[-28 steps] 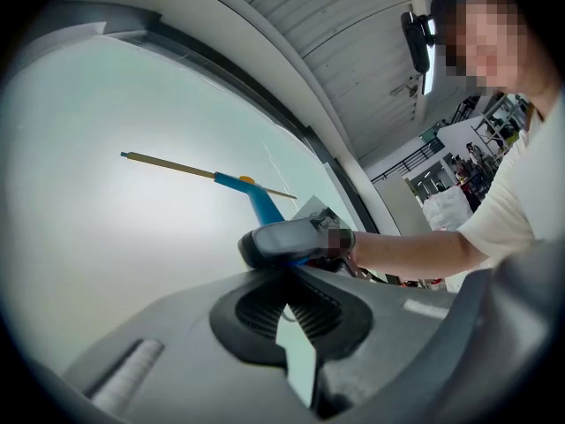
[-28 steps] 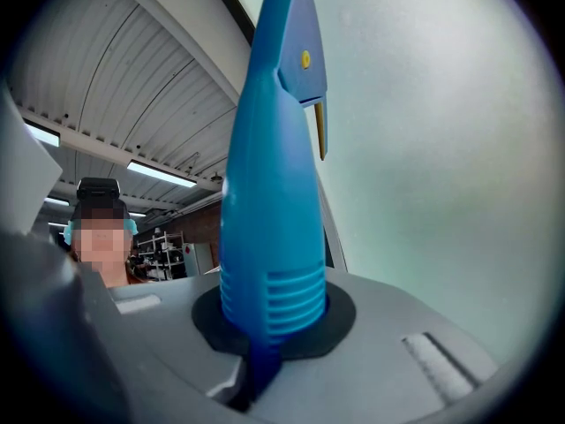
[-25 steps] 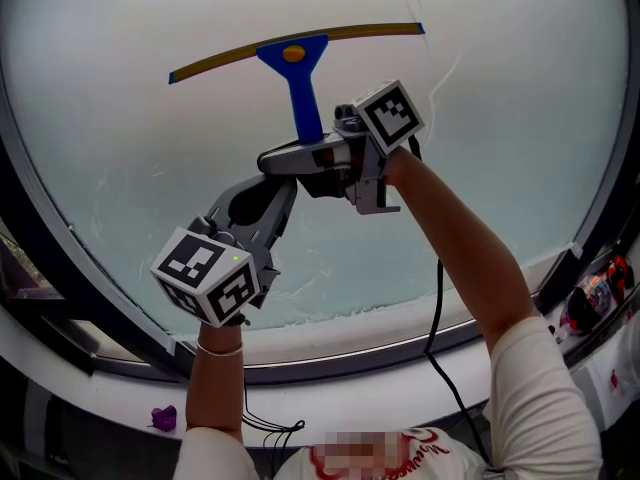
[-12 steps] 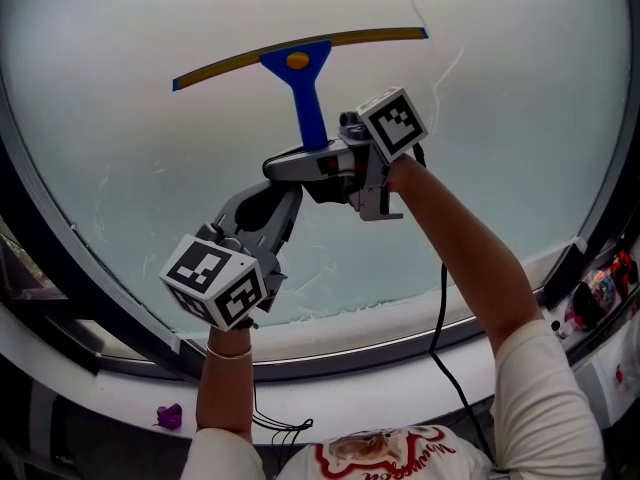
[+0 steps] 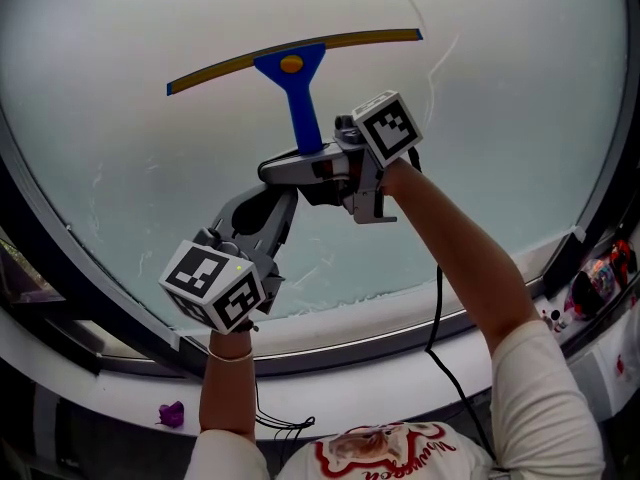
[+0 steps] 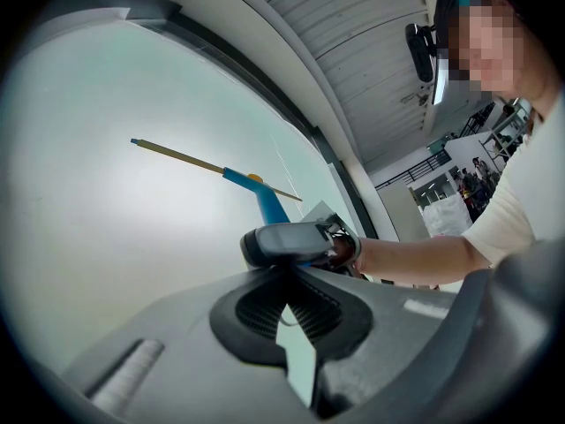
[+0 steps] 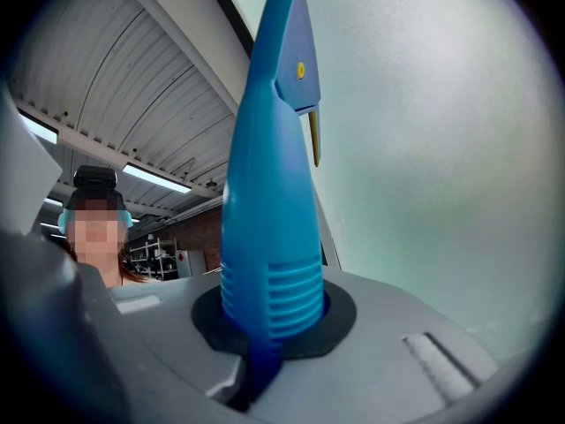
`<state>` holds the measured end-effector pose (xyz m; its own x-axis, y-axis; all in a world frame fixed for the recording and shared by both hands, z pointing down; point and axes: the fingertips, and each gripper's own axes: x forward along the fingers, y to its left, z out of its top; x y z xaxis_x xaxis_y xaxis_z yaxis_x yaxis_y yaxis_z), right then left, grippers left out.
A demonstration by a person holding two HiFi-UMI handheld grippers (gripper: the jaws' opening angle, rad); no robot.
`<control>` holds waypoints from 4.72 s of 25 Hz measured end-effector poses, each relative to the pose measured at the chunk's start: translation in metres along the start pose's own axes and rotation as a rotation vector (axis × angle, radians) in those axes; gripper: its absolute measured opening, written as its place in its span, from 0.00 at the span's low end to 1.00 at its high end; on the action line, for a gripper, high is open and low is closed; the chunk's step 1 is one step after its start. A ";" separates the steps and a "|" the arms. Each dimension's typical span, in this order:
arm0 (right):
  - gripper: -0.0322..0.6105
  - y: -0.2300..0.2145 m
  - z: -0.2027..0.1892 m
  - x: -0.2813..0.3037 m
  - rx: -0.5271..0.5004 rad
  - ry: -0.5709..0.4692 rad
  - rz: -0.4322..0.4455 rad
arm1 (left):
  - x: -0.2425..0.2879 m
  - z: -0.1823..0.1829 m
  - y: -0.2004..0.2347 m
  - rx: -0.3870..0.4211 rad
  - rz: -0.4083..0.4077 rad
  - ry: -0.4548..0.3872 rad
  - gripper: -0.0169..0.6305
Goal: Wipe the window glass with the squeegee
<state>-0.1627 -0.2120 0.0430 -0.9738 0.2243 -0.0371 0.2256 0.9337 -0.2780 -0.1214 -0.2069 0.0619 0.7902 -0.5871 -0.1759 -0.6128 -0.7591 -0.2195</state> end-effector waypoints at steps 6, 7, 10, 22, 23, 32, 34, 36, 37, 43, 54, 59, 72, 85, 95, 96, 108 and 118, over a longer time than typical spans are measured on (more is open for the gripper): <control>0.09 -0.001 -0.008 0.000 0.011 -0.021 -0.001 | -0.003 -0.008 -0.003 -0.011 -0.004 -0.003 0.03; 0.09 -0.001 -0.011 0.000 0.010 -0.021 -0.006 | -0.004 -0.010 -0.004 -0.012 -0.003 0.003 0.03; 0.09 -0.003 -0.016 0.000 0.010 -0.029 -0.012 | -0.006 -0.015 -0.006 -0.017 -0.005 0.016 0.03; 0.10 -0.011 -0.026 -0.001 0.035 -0.051 -0.001 | -0.006 -0.028 -0.003 -0.060 -0.005 0.024 0.03; 0.10 -0.012 -0.026 -0.002 0.038 -0.050 0.000 | -0.005 -0.028 -0.003 -0.062 -0.006 0.024 0.03; 0.10 -0.013 -0.034 -0.002 0.049 -0.043 0.011 | -0.005 -0.037 -0.004 -0.084 -0.003 0.035 0.03; 0.10 -0.015 -0.034 -0.003 0.053 -0.043 0.008 | -0.005 -0.037 -0.004 -0.087 -0.004 0.044 0.03; 0.10 -0.015 -0.039 -0.002 0.052 -0.040 0.010 | -0.005 -0.042 -0.005 -0.091 -0.005 0.044 0.03; 0.10 -0.012 -0.040 -0.001 0.047 -0.039 0.018 | -0.006 -0.045 -0.006 -0.092 -0.005 0.044 0.03; 0.10 -0.012 -0.054 -0.002 0.049 -0.031 0.003 | -0.011 -0.053 -0.014 -0.103 -0.006 0.049 0.03; 0.10 -0.017 -0.076 -0.004 0.061 -0.026 0.001 | -0.015 -0.073 -0.021 -0.131 -0.001 0.068 0.03; 0.10 -0.016 -0.088 -0.005 0.061 -0.020 0.010 | -0.017 -0.083 -0.027 -0.150 -0.001 0.084 0.03; 0.10 -0.025 -0.108 -0.006 0.090 -0.019 0.007 | -0.021 -0.103 -0.030 -0.205 -0.002 0.098 0.03; 0.11 -0.031 -0.133 -0.006 0.115 -0.019 0.010 | -0.027 -0.127 -0.036 -0.256 0.000 0.115 0.03; 0.11 -0.031 -0.146 -0.006 0.137 -0.015 0.016 | -0.031 -0.136 -0.044 -0.284 0.006 0.136 0.03; 0.11 -0.030 -0.149 -0.006 0.139 -0.014 0.016 | -0.033 -0.138 -0.045 -0.287 0.007 0.136 0.03; 0.12 -0.034 -0.168 -0.007 0.176 -0.011 0.021 | -0.036 -0.159 -0.052 -0.323 0.014 0.161 0.03; 0.12 -0.038 -0.181 -0.006 0.201 -0.016 0.030 | -0.040 -0.171 -0.053 -0.346 0.021 0.180 0.03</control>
<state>-0.1606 -0.1985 0.2274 -0.9674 0.2451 -0.0629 0.2459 0.8521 -0.4621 -0.1193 -0.1911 0.2446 0.7846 -0.6200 0.0013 -0.6153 -0.7784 0.1244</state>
